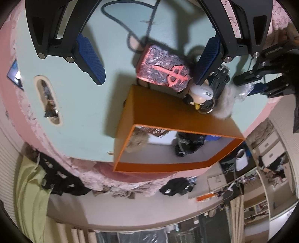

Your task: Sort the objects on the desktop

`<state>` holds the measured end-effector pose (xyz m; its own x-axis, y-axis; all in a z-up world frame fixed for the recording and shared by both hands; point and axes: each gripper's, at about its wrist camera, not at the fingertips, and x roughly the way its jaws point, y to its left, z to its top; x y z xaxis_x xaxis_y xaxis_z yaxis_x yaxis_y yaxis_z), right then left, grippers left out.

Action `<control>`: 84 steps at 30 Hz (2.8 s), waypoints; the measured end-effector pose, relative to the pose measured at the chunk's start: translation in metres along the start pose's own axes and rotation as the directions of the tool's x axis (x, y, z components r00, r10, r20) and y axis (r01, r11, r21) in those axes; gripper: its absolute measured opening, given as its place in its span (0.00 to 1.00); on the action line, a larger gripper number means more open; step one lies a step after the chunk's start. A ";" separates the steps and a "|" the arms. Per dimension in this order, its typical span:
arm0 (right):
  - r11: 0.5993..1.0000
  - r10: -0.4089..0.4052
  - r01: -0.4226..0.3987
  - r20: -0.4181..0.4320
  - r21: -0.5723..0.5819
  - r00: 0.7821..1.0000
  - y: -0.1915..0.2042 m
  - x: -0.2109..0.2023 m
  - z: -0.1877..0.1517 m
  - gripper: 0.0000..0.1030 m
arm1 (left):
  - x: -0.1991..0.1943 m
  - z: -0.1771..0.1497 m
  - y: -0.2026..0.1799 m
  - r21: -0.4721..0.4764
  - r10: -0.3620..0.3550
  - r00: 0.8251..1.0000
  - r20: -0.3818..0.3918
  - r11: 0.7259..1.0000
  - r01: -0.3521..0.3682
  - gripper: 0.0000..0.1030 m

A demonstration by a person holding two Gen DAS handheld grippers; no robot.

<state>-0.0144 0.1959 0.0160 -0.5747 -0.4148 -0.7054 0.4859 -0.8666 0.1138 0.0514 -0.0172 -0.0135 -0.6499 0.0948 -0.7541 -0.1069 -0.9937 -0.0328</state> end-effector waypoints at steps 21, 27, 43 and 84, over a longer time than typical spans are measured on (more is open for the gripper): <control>0.996 -0.078 0.070 0.175 0.051 0.981 -0.008 -0.036 -0.020 0.61 | -0.009 0.002 -0.002 -0.021 -0.025 0.999 0.044 0.999 0.026 0.32; 0.999 -0.035 0.030 0.223 0.026 0.974 0.000 -0.053 -0.003 0.61 | -0.032 0.009 -0.004 -0.010 -0.047 0.990 0.132 0.999 0.049 0.32; 0.991 -0.061 0.072 0.100 -0.114 0.993 0.031 0.028 0.074 0.69 | 0.037 0.113 0.020 -0.137 0.001 1.000 0.030 0.991 0.003 0.64; 0.992 -0.087 0.086 -0.003 -0.095 0.996 -0.004 -0.005 -0.036 0.98 | 0.006 -0.003 -0.005 0.024 -0.005 0.999 -0.052 1.000 0.006 1.00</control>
<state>0.0102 0.2117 -0.0055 -0.6129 -0.3372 -0.7146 0.4949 -0.8688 -0.0145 0.0507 -0.0118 -0.0197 -0.6093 0.0964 -0.7871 -0.1291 -0.9914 -0.0215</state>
